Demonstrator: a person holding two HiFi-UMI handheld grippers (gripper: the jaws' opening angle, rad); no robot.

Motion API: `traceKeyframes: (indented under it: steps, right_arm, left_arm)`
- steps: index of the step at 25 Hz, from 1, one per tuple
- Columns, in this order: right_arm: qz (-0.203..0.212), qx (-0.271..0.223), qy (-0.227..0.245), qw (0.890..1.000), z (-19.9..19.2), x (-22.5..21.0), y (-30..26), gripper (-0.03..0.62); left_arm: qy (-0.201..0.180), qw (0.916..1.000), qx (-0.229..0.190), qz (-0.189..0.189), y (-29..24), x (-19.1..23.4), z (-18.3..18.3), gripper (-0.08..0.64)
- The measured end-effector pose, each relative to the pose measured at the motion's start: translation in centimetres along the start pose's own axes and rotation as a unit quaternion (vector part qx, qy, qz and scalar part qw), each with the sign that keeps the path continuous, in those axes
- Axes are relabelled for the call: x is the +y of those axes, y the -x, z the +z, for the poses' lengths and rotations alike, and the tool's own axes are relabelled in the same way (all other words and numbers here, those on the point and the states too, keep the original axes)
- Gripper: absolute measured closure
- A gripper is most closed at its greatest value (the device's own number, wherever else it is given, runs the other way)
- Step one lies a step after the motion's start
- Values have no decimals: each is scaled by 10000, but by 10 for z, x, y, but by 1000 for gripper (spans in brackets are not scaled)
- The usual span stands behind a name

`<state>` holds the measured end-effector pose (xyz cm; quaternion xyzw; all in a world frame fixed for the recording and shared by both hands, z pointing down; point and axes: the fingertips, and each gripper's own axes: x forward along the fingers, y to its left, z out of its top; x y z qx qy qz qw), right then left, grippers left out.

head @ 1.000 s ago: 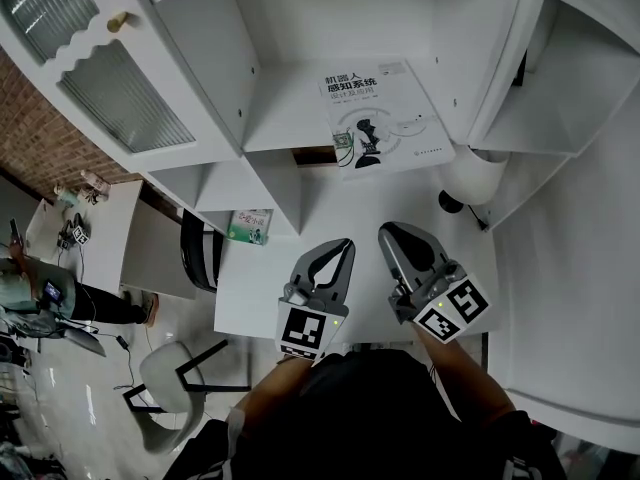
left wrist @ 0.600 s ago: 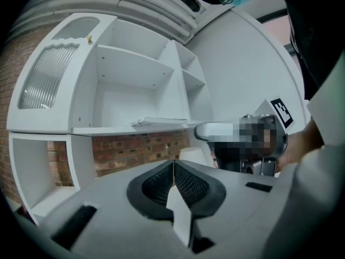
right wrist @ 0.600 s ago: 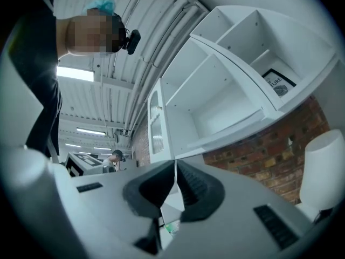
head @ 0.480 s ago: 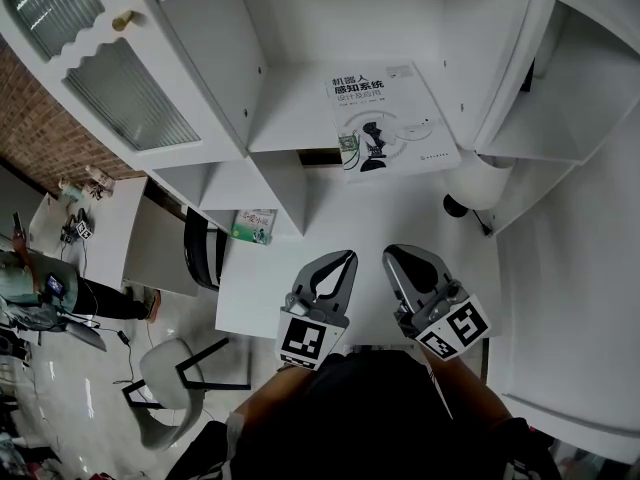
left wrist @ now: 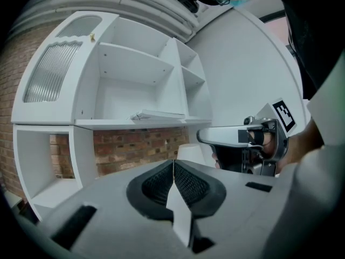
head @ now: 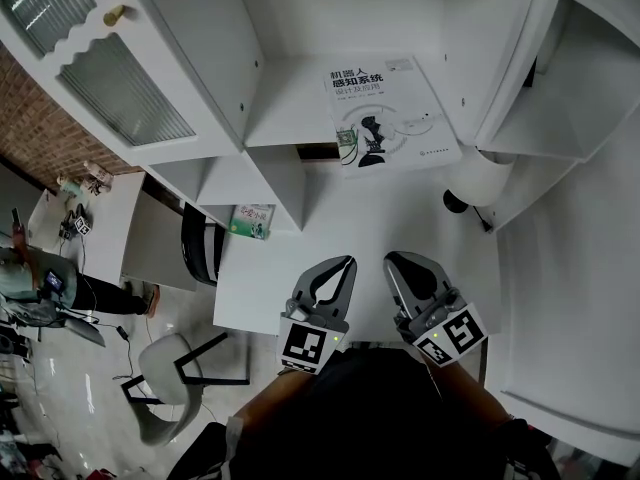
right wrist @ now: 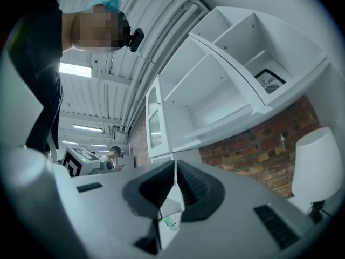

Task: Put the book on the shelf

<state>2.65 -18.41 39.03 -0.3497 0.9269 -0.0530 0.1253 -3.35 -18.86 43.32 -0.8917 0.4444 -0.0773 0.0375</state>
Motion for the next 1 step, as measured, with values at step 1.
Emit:
traceKeyframes:
  steps: [1]
  right_arm:
    - [-23, 11, -2, 10000, -2, -1, 1, 554]
  left_arm:
    - [5, 10000, 7, -11, -1, -1, -1, 541]
